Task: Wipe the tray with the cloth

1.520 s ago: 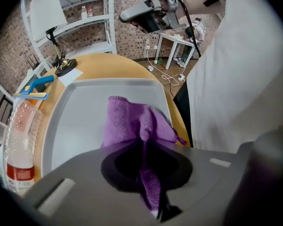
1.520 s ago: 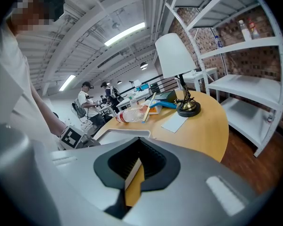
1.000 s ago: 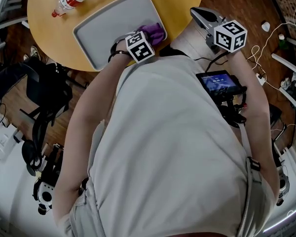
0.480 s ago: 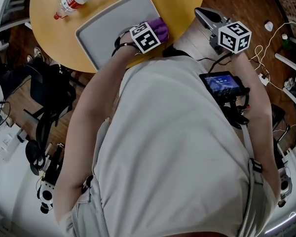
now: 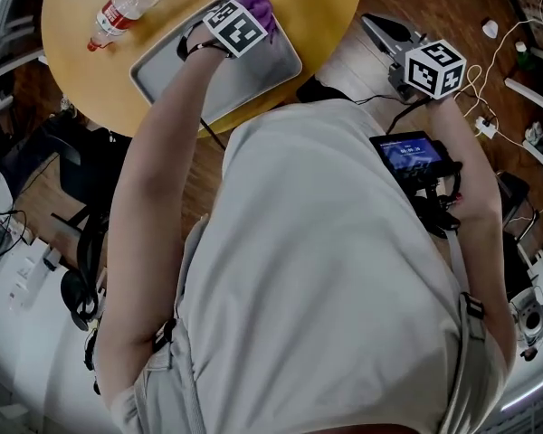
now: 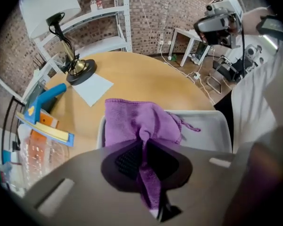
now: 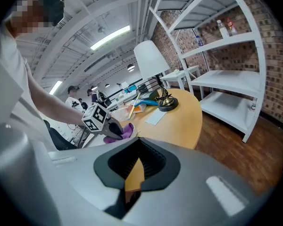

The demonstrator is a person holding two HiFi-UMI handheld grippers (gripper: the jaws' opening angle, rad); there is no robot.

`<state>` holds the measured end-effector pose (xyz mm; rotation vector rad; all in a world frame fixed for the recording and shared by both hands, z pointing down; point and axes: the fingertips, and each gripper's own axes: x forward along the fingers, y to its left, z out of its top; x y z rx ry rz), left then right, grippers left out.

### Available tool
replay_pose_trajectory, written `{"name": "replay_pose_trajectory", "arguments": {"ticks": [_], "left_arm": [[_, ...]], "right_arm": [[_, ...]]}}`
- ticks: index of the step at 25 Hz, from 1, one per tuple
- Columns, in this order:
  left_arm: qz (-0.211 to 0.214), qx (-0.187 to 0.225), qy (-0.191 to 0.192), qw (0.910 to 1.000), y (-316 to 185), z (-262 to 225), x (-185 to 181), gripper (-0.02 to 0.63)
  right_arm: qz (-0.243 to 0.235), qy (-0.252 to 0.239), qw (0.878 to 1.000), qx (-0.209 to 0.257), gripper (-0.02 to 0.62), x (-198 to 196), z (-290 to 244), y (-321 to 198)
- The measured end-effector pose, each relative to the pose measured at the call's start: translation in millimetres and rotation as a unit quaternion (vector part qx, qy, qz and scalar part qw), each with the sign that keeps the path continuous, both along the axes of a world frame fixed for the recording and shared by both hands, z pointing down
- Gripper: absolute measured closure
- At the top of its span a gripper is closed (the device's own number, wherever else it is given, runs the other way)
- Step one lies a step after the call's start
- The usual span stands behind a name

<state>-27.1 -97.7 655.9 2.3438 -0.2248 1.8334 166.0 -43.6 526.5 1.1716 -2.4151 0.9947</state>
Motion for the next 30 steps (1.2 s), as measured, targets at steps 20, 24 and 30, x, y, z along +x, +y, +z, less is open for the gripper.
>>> {"name": "replay_pose_trajectory", "arguments": {"ticks": [20,24,30], "left_arm": [[-0.170,0.148,0.065,0.9721,24.2,-77.7,-96.3,0.577],[-0.283,0.179,0.058,0.9405,55.9,-105.4,-168.7,0.577],[-0.440,0.242,0.030,0.8645,98.6,-139.9,-289.2,0.577]], "right_arm": [[-0.059,-0.002,0.998,0.032,0.592,-32.5,-17.2,-8.8],[-0.107,-0.010,0.993,0.042,0.592,-57.2,-26.1,-8.9],[-0.165,-0.013,0.984,0.061,0.592,-102.7,-45.0,-9.6]]}}
